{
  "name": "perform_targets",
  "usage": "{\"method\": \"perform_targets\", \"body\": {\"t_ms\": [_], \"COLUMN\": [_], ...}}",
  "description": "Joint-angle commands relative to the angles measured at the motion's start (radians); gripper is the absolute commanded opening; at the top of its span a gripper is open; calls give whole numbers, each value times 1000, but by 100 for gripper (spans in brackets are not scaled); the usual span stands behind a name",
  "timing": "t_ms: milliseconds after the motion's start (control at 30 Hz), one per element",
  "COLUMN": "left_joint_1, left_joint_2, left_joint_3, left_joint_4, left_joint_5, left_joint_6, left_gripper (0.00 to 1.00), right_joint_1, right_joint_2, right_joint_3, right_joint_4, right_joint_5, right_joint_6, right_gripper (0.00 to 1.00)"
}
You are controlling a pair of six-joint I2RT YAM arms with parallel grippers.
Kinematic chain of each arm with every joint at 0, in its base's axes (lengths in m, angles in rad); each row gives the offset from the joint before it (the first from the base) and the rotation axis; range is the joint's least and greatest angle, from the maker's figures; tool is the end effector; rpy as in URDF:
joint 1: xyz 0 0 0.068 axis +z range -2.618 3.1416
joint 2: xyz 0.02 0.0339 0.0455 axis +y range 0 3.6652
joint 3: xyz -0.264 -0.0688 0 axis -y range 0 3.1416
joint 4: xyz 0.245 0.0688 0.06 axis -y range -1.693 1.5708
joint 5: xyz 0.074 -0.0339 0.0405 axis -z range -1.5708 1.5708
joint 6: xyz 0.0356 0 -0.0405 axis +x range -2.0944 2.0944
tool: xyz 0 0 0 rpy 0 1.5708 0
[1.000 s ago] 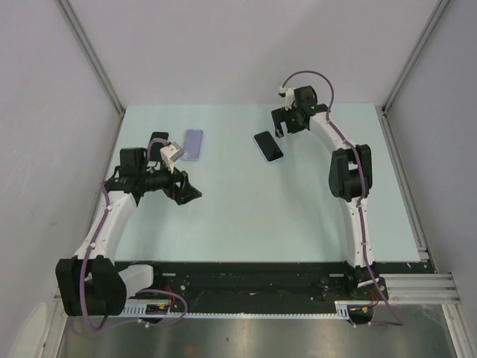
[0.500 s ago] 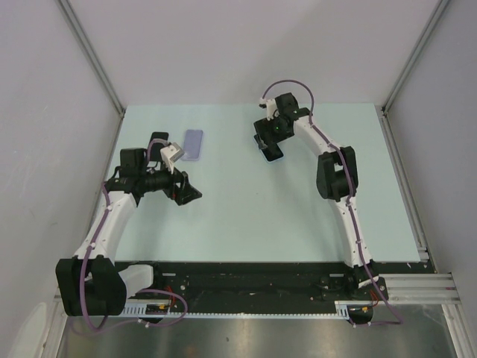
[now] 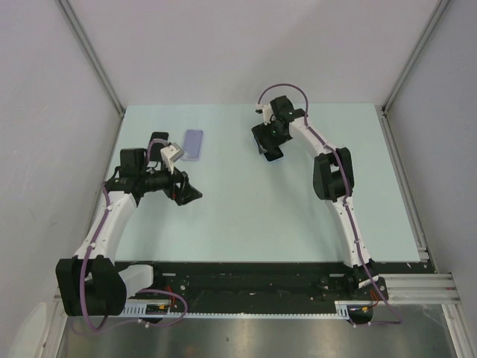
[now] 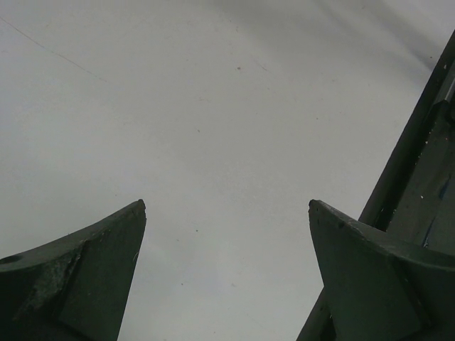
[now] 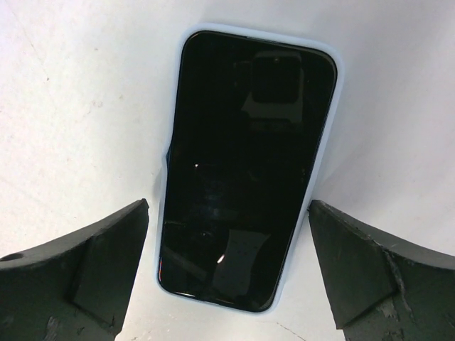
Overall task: Take the phone out of the phone case
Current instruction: Move the phone to the center of the board.
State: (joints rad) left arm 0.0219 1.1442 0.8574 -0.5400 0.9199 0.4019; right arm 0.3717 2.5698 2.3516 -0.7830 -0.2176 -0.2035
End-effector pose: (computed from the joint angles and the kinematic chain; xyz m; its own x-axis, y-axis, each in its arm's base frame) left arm 0.2280 -0.0233 0.2718 -0.4715 0.2267 -0.8522 0.7712 0.5746 -0.2738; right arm 0.5123 0.2080 0.1703 -0.6748 -0.4749 -0.5649 -0.6121 0.7877 0.0691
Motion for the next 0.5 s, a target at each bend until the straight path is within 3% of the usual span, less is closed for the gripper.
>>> {"method": "perform_targets", "body": {"t_ms": [0,167,367,467], "left_joint_1": [7,9,9,9], "left_joint_2": [-11,-9,-9,-11], "left_joint_3": [-6,-6,-6,-6], "left_joint_4": [12,14,14,12], "left_joint_5": [40,42,42,40], "left_joint_6": [31,31,32,32], "left_gripper": [100,100,100,100], "right_joint_1": [30,55,64,65], "right_joint_2": [32,70,86,98], "right_joint_3": [66,90,97,109], "right_joint_4": [-77,-145,-165,-171], "right_joint_5": [85,188,210,201], "right_joint_6": [-40,-74,-86,-82], "right_gripper": [100,99,96,88]}}
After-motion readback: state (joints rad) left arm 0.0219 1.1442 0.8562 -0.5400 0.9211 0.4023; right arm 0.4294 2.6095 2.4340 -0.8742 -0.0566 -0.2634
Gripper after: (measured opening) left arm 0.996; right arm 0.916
